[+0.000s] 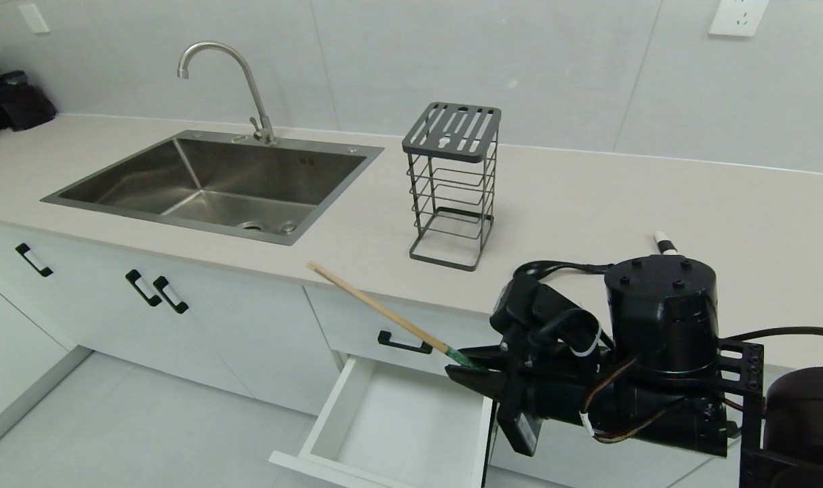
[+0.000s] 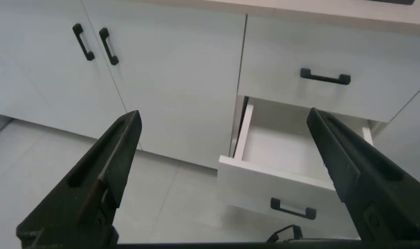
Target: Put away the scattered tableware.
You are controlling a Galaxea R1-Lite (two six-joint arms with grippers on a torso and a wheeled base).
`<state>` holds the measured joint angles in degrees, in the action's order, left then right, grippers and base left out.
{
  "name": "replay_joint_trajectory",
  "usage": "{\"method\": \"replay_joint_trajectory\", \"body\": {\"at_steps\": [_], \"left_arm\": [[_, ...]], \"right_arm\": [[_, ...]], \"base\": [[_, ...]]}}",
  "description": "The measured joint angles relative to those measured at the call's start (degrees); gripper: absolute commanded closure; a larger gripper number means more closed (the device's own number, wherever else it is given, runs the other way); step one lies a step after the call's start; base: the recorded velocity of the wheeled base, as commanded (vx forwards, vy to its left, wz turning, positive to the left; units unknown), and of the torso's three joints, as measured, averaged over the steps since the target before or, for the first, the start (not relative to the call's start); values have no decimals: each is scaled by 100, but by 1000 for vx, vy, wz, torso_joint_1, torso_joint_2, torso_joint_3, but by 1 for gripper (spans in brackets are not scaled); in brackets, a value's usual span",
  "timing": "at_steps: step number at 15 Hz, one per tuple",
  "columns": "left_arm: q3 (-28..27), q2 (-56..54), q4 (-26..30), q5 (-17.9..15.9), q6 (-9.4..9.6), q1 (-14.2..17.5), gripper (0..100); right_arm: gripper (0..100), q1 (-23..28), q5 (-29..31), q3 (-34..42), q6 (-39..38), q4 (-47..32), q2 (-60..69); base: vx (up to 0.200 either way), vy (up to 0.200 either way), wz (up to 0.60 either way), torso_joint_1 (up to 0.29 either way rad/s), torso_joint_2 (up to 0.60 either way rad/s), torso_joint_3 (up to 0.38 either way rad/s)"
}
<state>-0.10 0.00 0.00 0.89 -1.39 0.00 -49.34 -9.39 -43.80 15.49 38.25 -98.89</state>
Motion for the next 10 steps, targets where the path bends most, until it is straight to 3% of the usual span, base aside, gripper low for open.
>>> {"method": "replay_joint_trajectory", "body": {"at_steps": [3, 10], "left_arm": [[0, 0, 0, -2, 0, 0, 0], [0, 0, 0, -2, 0, 0, 0]], "right_arm": [[100, -9, 6, 4, -12, -2, 0], [100, -22, 9, 1, -15, 1, 2]], "base": [[0, 0, 0, -152, 294, 141], [0, 0, 0, -33, 61, 32]]}}
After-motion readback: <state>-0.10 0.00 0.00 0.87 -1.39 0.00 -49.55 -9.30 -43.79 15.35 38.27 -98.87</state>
